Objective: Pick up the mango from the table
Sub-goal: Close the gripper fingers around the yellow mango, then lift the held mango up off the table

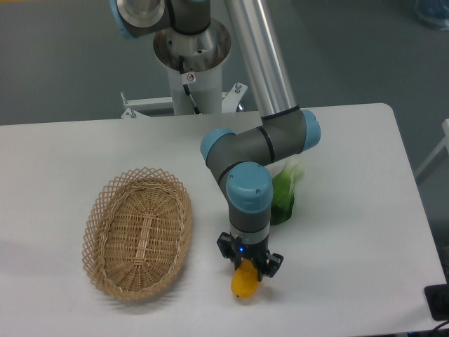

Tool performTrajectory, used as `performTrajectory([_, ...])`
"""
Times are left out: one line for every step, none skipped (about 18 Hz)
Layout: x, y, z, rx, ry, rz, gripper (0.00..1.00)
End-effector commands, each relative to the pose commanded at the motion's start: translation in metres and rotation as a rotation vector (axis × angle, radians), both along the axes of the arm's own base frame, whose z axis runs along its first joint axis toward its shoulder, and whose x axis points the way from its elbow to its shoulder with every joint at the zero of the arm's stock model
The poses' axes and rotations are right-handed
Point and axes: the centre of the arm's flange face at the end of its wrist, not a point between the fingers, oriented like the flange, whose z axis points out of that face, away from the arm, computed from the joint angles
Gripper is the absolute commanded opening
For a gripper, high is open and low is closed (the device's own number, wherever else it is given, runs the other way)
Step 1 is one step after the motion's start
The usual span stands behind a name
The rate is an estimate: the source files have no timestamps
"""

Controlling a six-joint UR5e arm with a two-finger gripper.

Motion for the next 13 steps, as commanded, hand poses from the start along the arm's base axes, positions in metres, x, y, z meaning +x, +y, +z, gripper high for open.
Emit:
performTrajectory([0.000, 0.000, 0.004, 0.004, 0.004, 0.000, 0.43])
performTrajectory([0.000, 0.000, 0.011, 0.014, 0.007, 0.002, 0.43])
performTrajectory([0.000, 0.000, 0.019, 0.029, 0.013, 0.011, 0.43])
performTrajectory([-0.003, 0.000, 0.034, 0.055, 0.020, 0.037, 0.43])
performTrajectory([-0.006, 0.000, 0.052, 0.097, 0.017, 0.071, 0.43])
performTrajectory([-0.011, 0.000, 0.068, 0.147, 0.002, 0.102, 0.44])
performTrajectory([-0.011, -0.001, 0.087, 0.195, -0.011, 0.108, 0.44])
performTrajectory([-0.011, -0.005, 0.108, 0.236, -0.012, 0.109, 0.45])
performTrajectory([-0.008, -0.013, 0.128, 0.267, -0.012, 0.116, 0.45])
performTrajectory([-0.002, -0.019, 0.150, 0.299, -0.007, 0.119, 0.45])
performTrajectory([0.005, -0.024, 0.165, 0.325, -0.013, 0.127, 0.45])
performTrajectory([0.013, -0.027, 0.173, 0.347, -0.029, 0.139, 0.45])
performTrajectory([0.020, -0.032, 0.183, 0.361, -0.031, 0.145, 0.45])
